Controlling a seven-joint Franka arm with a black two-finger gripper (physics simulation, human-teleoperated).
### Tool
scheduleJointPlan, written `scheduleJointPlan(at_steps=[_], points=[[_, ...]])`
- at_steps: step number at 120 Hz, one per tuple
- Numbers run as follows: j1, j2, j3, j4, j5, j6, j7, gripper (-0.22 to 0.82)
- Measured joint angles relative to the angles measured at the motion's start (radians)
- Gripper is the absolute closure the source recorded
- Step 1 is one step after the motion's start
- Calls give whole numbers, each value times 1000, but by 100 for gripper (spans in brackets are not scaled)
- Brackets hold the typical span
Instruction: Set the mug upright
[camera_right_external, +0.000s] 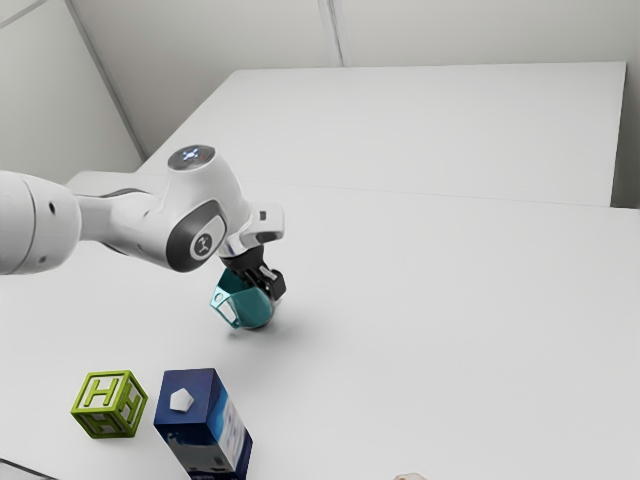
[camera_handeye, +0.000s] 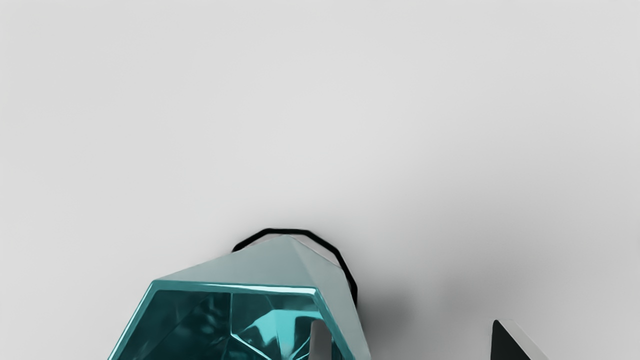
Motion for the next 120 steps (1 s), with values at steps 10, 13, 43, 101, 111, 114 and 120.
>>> scheduleJointPlan(at_steps=[10, 13, 43, 101, 111, 114, 120], points=[[-2, -8, 0, 1, 0, -3, 0, 28], [-2, -12, 0, 1, 0, -4, 0, 27], [28, -69, -2, 7, 2, -22, -2, 17], [3, 81, 36, 608, -79, -449, -7, 3], [42, 207, 45, 830, -97, -607, -15, 2], [49, 225, 46, 862, -101, -647, -17, 2], [58, 245, 48, 895, -107, -712, -21, 1]])
